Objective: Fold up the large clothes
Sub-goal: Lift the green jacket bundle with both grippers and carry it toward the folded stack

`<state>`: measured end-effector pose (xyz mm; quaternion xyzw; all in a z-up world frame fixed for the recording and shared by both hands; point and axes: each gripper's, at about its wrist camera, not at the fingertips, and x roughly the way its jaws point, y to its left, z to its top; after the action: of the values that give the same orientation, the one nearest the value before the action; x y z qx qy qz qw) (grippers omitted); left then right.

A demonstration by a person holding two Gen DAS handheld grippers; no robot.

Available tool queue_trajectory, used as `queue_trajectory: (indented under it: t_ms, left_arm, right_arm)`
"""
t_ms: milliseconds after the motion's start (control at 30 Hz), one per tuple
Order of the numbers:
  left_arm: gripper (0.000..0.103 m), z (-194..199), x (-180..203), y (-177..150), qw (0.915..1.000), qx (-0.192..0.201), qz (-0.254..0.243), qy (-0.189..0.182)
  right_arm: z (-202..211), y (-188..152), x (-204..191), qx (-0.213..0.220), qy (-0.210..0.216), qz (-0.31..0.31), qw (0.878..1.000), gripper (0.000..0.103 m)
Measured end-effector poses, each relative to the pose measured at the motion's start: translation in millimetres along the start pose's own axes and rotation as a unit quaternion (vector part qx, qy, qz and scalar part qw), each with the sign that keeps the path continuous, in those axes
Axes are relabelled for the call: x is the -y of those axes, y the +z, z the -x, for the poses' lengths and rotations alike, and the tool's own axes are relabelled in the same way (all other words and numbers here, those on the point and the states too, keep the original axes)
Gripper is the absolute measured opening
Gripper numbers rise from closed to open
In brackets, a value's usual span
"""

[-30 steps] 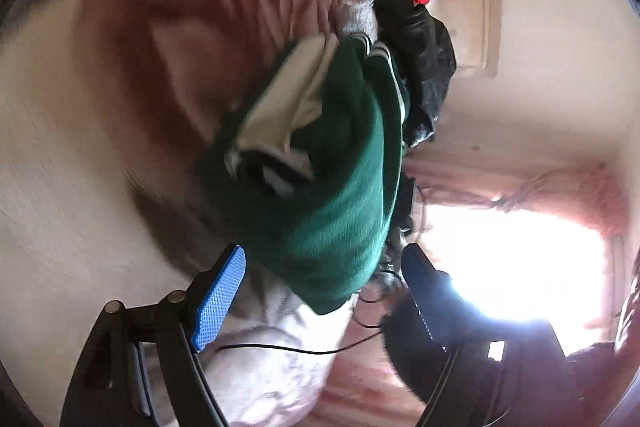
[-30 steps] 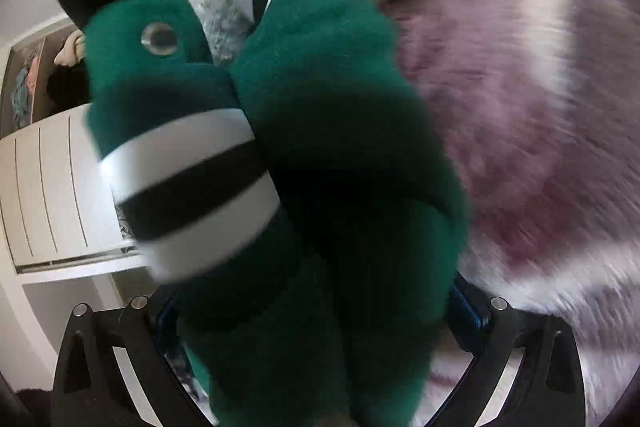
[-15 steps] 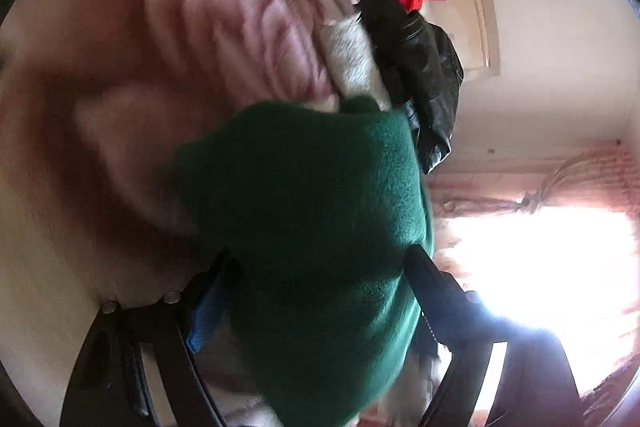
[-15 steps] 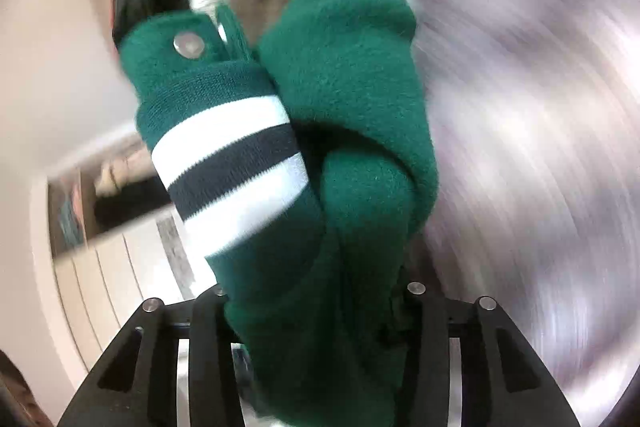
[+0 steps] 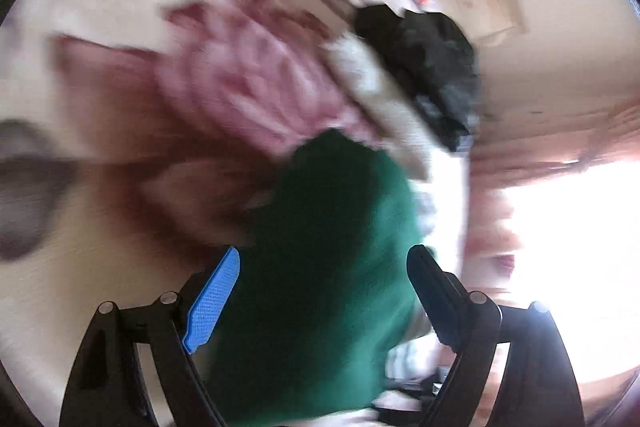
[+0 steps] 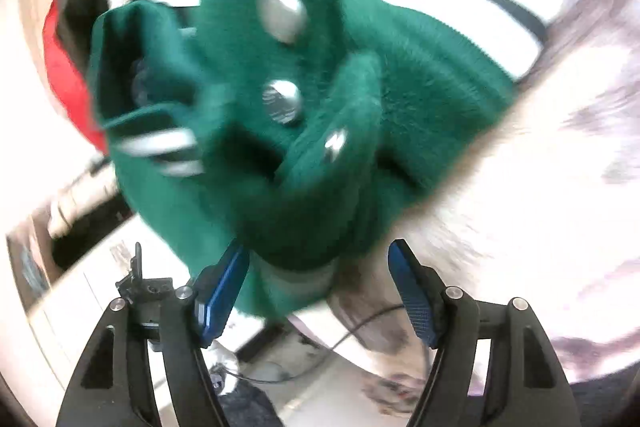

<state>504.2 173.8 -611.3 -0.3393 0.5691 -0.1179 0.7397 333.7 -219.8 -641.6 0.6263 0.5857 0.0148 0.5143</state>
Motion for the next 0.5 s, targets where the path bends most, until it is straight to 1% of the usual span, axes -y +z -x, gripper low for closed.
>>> queue_trajectory:
  t_ms: [33,67,100,133,167,200,233,267,300,333,367,400,433,467,500]
  left_arm:
    - [0.085,9.5,-2.4,-14.0,0.9980,0.004,-0.017,0.061]
    - [0.085,11.9,-5.8,-25.6,0.9944,0.004,-0.030,0.101]
    - [0.085,10.8,-14.8,-43.8,0.9844,-0.004,-0.050,0.169]
    - [0.085,5.1,-24.9,-57.7,0.9765,-0.014,-0.060,0.207]
    - [0.085,-6.8,-41.1,-75.9,0.9644,-0.034,-0.071,0.252]
    - [0.085,-15.0,-58.7,-91.7,0.9547,-0.049,-0.072,0.284]
    - [0.085,-23.6,-73.8,-103.0,0.9498,-0.062,-0.065,0.300]
    - [0.085,-30.8,-86.6,-113.2,0.9470,-0.071,-0.057,0.308]
    - [0.085,-37.4,-98.9,-122.6,0.9455,-0.075,-0.046,0.314]
    - [0.087,-40.9,-105.7,-129.5,0.9459,-0.064,-0.044,0.315]
    - [0.090,-41.1,-106.5,-131.8,0.9465,-0.049,-0.047,0.315]
    - [0.095,-42.0,-106.9,-132.1,0.9467,-0.038,-0.045,0.317]
    - [0.101,-43.9,-108.8,-131.2,0.9470,-0.032,-0.037,0.318]
    - [0.103,-46.4,-111.2,-130.4,0.9472,-0.029,-0.032,0.318]
    - [0.103,-49.1,-113.7,-129.6,0.9476,-0.026,-0.030,0.317]
  right_arm:
    - [4.5,-2.3,-3.6,-0.016,-0.014,0.015,1.000,0.074]
    - [11.7,-6.4,-6.1,-0.028,-0.029,0.030,0.999,0.074]
    - [20.9,-11.3,-8.7,-0.025,-0.043,0.041,0.998,0.074]
    - [24.2,-17.0,-17.1,-0.017,-0.055,0.050,0.997,0.074]
    - [33.9,-20.0,-17.1,-0.006,-0.061,0.055,0.997,0.074]
    - [45.8,-20.0,-23.0,0.019,-0.064,0.062,0.996,0.075]
    - [58.4,-25.1,-20.5,0.035,-0.067,0.073,0.994,0.080]
    - [65.5,-19.6,-31.7,0.060,-0.076,0.096,0.991,0.083]
    - [75.6,-10.3,-41.8,0.075,-0.085,0.118,0.986,0.083]
    - [75.7,0.9,-63.5,0.082,-0.094,0.154,0.980,0.083]
    - [80.4,12.0,-89.0,0.081,-0.096,0.174,0.977,0.083]
    - [94.8,12.5,-91.2,0.080,-0.101,0.195,0.972,0.082]
    - [91.4,27.2,-114.2,0.083,-0.101,0.214,0.968,0.068]
    - [91.4,40.1,-135.4,0.079,-0.093,0.236,0.964,0.043]
    - [88.0,55.3,-154.9,0.068,-0.089,0.253,0.961,0.033]
